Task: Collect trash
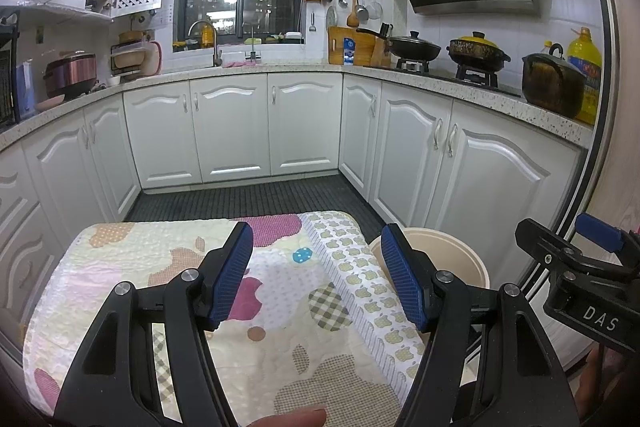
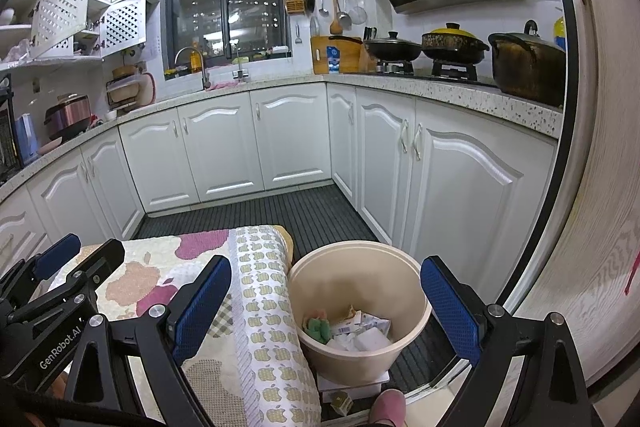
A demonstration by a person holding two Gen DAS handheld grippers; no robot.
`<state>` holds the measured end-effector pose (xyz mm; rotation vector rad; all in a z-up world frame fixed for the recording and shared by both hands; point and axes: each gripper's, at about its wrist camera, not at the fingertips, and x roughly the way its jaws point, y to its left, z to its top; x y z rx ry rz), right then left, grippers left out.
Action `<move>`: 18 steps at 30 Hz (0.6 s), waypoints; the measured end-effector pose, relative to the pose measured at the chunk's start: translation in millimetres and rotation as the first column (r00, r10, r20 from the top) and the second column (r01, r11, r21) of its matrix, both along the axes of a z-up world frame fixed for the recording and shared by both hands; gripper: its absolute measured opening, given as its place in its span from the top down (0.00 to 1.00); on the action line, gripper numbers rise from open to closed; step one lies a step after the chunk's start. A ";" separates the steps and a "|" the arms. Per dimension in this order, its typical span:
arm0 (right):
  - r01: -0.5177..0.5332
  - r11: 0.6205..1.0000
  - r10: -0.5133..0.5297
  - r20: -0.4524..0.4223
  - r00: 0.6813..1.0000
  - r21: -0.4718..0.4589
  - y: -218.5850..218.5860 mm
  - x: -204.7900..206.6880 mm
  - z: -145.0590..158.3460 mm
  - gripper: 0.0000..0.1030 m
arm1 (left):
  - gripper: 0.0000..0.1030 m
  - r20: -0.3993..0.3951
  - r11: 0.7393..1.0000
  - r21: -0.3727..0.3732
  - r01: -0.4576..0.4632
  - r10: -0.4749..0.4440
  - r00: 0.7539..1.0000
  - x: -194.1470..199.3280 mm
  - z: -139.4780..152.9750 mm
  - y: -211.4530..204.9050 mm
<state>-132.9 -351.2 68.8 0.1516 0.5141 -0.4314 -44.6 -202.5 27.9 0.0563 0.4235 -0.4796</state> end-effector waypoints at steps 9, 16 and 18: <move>0.000 1.000 0.000 -0.013 1.000 0.012 -2.1 0.9 -4.4 0.08 | 0.36 0.000 1.000 0.009 0.007 -0.007 1.000 1.4 -4.2 1.4; 0.001 1.000 -0.001 -0.012 1.000 0.010 -2.6 0.7 -5.0 0.08 | 0.36 -0.003 1.000 0.012 0.011 -0.011 1.000 1.9 -4.4 1.8; 0.001 1.000 -0.001 -0.015 1.000 0.013 -2.4 0.8 -4.2 0.08 | 0.36 -0.002 1.000 0.012 0.011 -0.011 1.000 1.8 -4.6 2.1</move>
